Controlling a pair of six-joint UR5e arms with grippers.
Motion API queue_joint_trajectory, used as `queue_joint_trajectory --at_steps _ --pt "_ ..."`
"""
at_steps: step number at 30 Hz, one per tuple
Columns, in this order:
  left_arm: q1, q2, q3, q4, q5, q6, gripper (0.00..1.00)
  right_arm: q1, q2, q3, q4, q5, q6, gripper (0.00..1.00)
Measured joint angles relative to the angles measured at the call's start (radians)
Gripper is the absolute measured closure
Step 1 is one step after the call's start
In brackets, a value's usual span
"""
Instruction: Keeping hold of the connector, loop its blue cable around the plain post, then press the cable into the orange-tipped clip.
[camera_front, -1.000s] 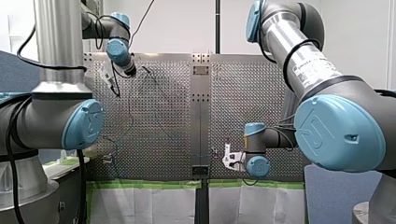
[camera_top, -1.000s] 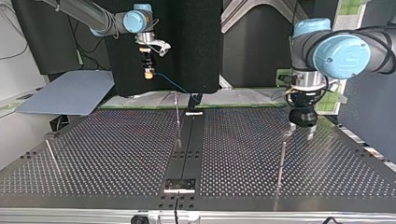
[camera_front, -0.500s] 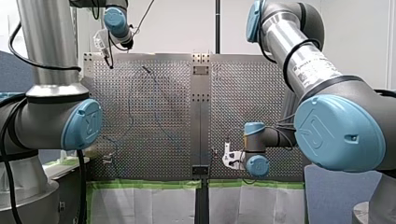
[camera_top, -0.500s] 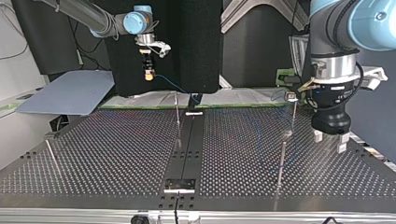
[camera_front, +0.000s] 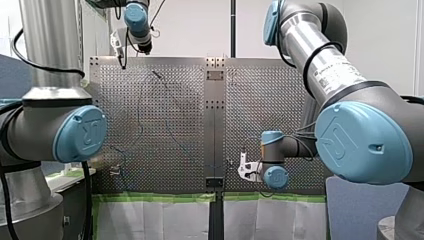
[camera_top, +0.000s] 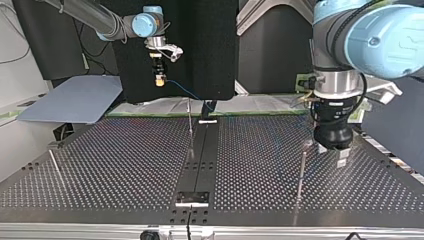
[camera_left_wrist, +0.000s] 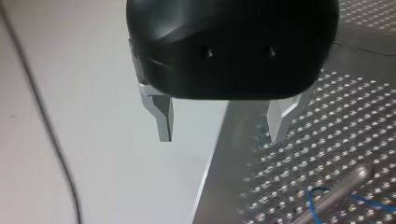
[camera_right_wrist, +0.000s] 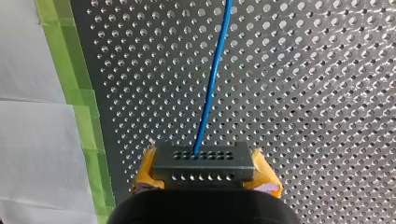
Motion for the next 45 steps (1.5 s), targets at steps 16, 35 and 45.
queue_joint_trajectory --at_steps 16,35,45 --pt "-0.071 -0.140 0.130 -0.140 -0.010 0.138 0.00 -0.002 0.000 0.000 0.014 0.000 0.006 1.00" --pt "-0.053 -0.183 0.128 -0.310 -0.008 0.145 0.00 -0.005 0.000 0.000 0.019 -0.003 0.008 1.00" --pt "-0.043 -0.183 0.128 -0.303 -0.016 0.148 0.00 -0.005 0.000 0.001 0.019 -0.003 0.005 1.00"
